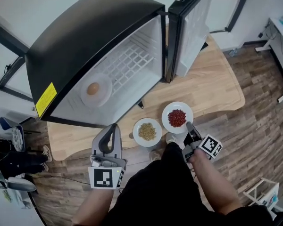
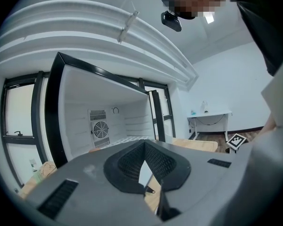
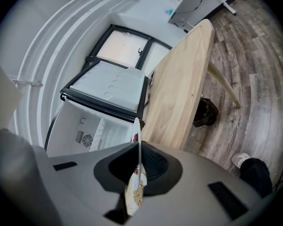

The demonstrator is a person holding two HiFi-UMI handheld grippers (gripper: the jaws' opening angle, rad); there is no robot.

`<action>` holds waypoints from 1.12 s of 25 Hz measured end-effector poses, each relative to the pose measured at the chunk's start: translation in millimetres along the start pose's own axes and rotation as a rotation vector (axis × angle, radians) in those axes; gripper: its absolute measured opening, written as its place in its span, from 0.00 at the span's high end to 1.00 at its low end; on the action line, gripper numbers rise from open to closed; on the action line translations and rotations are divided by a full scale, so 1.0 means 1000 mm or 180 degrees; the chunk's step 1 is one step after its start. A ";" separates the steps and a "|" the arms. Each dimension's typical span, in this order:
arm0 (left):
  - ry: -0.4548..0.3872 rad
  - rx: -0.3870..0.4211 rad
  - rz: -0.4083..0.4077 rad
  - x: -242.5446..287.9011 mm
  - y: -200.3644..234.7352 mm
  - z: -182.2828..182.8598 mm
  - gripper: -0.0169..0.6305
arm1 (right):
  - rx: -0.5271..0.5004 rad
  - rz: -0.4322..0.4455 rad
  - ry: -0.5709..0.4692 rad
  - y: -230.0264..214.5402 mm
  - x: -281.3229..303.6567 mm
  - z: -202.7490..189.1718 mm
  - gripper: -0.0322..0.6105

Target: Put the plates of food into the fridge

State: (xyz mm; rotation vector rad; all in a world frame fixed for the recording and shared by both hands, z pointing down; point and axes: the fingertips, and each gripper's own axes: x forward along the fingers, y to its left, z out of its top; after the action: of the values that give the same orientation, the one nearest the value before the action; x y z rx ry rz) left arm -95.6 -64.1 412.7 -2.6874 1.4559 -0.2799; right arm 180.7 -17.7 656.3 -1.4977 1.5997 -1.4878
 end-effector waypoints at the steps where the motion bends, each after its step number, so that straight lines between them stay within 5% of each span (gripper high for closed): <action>1: -0.0018 -0.0011 0.0012 -0.001 0.001 0.002 0.97 | -0.0028 0.0016 0.0000 0.005 0.000 0.002 0.90; 28: -0.0230 -0.0299 0.0509 0.012 0.029 0.037 0.97 | -0.0658 0.0461 0.0417 0.131 0.036 0.054 0.90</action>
State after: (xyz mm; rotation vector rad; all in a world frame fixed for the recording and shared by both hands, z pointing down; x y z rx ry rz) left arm -105.9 -90.6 373.2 -2.6002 1.6898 -0.1054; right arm 168.8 -96.2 533.6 -1.3802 1.9475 -1.4000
